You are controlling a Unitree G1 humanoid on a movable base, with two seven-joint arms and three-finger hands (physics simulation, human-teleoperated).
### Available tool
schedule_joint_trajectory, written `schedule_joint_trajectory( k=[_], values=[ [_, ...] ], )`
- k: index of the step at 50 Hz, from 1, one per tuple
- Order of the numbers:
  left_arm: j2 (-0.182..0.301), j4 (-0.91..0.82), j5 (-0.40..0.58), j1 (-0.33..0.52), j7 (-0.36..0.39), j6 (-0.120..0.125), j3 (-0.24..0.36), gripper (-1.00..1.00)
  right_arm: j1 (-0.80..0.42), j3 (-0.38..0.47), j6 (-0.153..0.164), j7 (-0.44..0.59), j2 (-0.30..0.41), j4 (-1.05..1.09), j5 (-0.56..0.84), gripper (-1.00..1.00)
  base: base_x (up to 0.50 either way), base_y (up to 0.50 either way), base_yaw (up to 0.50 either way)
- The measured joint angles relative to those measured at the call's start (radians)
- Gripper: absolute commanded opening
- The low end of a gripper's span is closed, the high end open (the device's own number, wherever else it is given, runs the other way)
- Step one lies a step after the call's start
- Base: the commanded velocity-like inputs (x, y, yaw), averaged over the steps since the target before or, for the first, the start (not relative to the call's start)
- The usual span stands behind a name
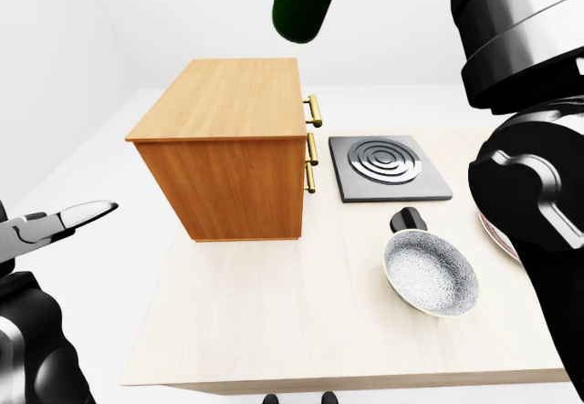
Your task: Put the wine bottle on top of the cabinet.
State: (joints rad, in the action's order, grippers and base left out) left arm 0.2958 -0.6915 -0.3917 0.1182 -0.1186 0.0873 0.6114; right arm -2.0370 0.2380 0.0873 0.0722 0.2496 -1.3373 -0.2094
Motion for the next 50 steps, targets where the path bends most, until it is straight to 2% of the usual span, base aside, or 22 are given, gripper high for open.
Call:
schedule_joint_trajectory(
  k=[23,50],
  values=[
    [0.0,0.006,0.003,0.001,0.001,0.0,-0.003,1.0,0.022,-0.006,0.0,0.03,-0.017,0.0,0.017,-0.93,0.0,0.0,0.0],
    [-0.003,0.01,0.006,-0.003,0.003,0.0,-0.002,1.0,0.041,-0.024,0.0,0.154,-0.047,0.008,0.043,-0.93,0.0,0.0,0.0]
  ],
)
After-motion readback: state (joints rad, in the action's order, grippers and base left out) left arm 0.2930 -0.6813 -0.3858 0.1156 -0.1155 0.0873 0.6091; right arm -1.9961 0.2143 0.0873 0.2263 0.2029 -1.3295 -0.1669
